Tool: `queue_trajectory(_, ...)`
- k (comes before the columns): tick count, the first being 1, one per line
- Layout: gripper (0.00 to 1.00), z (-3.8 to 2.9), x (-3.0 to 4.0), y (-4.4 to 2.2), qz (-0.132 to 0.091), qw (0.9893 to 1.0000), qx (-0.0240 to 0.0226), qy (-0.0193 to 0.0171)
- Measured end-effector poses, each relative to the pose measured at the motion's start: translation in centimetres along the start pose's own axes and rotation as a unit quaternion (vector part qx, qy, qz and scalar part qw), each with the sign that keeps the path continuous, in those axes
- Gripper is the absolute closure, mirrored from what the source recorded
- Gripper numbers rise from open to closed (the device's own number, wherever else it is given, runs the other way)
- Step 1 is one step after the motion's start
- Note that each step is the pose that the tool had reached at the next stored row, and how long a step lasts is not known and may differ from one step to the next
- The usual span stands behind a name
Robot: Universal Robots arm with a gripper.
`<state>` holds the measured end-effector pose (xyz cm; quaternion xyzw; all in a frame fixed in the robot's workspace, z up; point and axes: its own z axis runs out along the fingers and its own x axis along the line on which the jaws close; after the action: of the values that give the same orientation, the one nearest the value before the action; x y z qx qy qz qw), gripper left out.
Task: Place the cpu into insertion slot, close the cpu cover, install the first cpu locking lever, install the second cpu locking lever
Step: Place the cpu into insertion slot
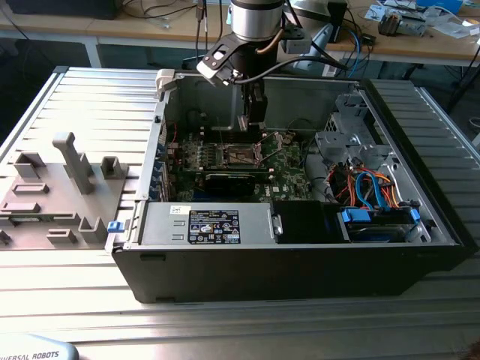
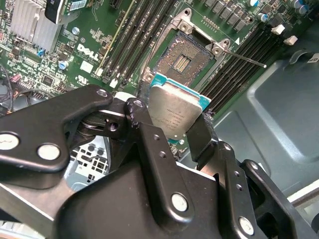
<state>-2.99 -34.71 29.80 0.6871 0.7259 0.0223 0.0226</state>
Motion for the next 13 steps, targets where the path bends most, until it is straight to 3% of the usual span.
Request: queue_trajectory(13, 0.46, 0.44, 0.0, -0.03, 0.009, 1.0, 0.0, -0.0006)
